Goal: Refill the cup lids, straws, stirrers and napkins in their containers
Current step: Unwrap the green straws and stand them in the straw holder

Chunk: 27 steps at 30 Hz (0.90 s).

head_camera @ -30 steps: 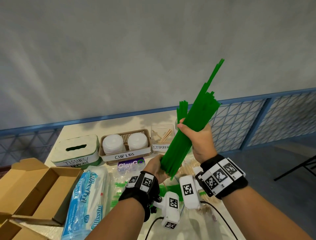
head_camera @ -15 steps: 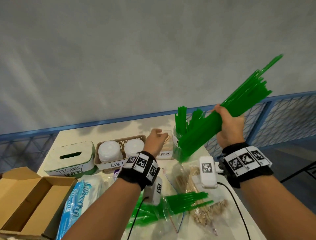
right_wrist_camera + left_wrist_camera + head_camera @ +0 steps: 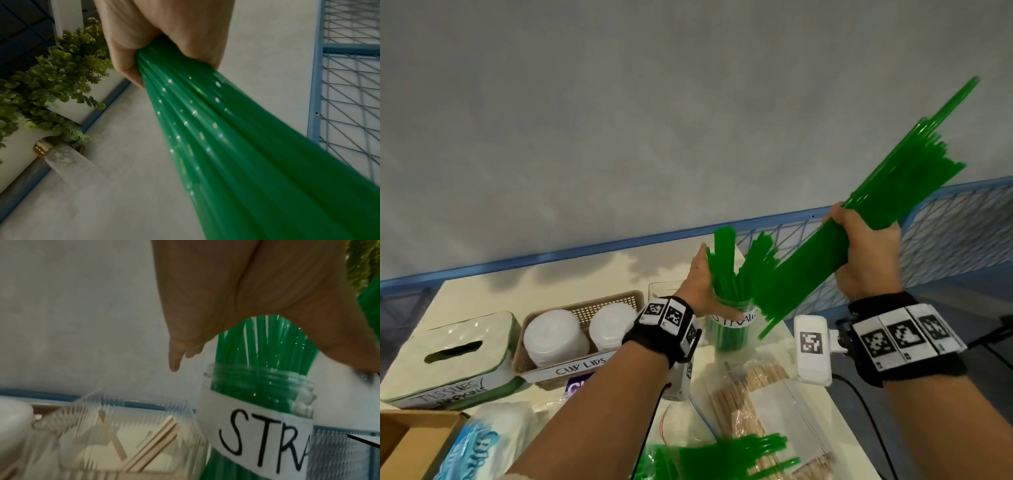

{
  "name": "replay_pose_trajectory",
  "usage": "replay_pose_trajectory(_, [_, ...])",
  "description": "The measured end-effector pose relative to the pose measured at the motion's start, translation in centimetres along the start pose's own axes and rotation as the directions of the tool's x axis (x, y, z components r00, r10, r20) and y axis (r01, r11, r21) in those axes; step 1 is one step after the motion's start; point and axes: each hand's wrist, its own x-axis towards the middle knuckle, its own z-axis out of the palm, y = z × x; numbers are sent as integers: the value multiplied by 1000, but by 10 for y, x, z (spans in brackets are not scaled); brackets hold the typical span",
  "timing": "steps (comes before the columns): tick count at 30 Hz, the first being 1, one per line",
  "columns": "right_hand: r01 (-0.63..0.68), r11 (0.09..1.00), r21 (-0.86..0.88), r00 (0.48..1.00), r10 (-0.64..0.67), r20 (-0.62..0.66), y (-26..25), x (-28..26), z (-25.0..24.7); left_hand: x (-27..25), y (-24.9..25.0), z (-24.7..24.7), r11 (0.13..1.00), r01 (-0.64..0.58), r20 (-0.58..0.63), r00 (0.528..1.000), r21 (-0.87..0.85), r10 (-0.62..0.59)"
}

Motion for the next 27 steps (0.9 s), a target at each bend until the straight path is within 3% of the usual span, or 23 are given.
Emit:
replay_pose_trajectory(4, [-8, 1000, -10, 998, 9, 64, 4, 1, -14, 10, -7, 18, 997, -32, -112, 993, -70, 24])
replay_pose_trajectory(11, [4, 1000, -28, 993, -1, 120, 6, -4, -25, 15, 6, 36, 999, -37, -303, 952, -7, 33])
replay_pose_trajectory(18, [-9, 999, -40, 993, 13, 119, 8, -10, -28, 24, 26, 37, 989, -9, -282, 958, 150, 51])
replay_pose_trajectory(22, [-12, 998, -58, 994, 18, 108, 10, -13, -29, 33, 31, 39, 984, 92, -240, 969, 150, -54])
replay_pose_trajectory(27, [2, 1000, -29, 994, 2, 113, 6, -12, -24, 34, 40, 41, 960, 181, -306, 945, 212, -111])
